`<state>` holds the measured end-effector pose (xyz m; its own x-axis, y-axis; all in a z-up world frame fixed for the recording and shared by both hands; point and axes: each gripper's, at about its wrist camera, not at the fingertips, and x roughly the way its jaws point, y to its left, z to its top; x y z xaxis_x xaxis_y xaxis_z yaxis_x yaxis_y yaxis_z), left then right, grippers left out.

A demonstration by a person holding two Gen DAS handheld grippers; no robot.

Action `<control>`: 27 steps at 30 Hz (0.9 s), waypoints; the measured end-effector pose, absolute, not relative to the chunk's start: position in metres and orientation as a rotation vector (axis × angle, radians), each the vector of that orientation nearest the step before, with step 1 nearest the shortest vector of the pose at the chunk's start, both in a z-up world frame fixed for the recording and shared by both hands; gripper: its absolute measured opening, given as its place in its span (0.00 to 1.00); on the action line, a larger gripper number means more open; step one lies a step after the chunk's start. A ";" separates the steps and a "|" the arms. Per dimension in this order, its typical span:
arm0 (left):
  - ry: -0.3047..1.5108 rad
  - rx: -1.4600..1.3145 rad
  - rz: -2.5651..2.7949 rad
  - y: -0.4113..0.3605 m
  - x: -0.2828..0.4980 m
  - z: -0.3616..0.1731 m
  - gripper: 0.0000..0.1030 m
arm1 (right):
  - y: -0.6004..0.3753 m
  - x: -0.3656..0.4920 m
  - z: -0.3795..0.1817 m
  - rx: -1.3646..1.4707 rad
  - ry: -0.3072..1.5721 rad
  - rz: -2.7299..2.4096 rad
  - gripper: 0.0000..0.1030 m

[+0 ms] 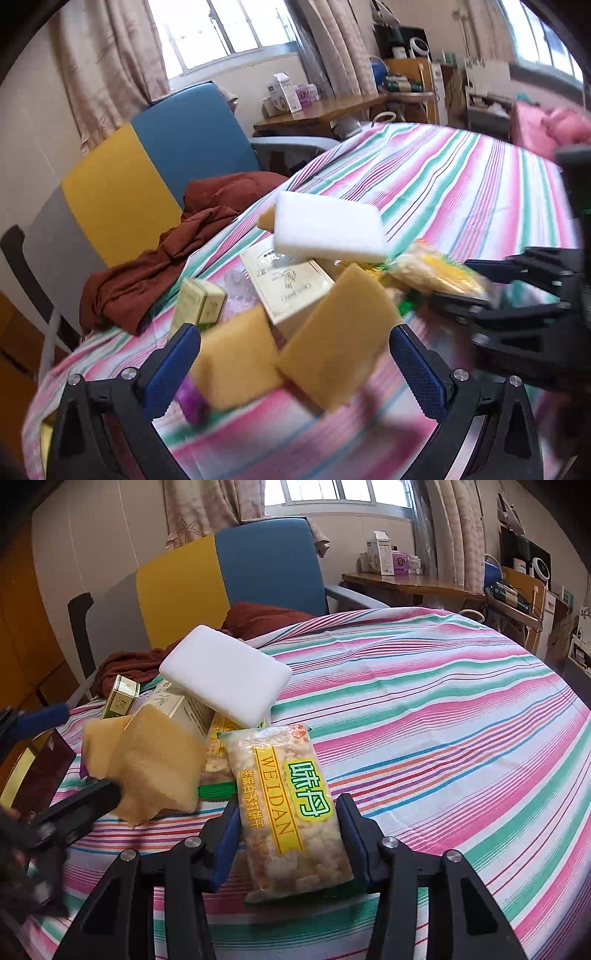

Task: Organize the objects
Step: 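Grasp the yellow sponge with the left tool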

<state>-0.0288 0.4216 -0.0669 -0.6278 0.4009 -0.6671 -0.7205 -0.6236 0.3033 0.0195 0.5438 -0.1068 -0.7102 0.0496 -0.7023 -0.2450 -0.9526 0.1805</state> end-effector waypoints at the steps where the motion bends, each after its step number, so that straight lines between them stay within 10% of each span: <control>1: 0.723 -0.749 2.224 0.424 -0.033 -0.069 1.00 | 0.545 0.019 -0.107 -1.108 0.399 2.737 0.49; 6: 0.508 -0.887 2.093 0.429 -0.042 -0.083 0.65 | 0.546 0.024 -0.107 -1.089 0.438 2.724 0.48; 27: 0.395 -0.710 2.290 0.383 -0.002 -0.082 0.55 | 0.545 0.043 -0.096 -0.939 0.414 2.680 0.45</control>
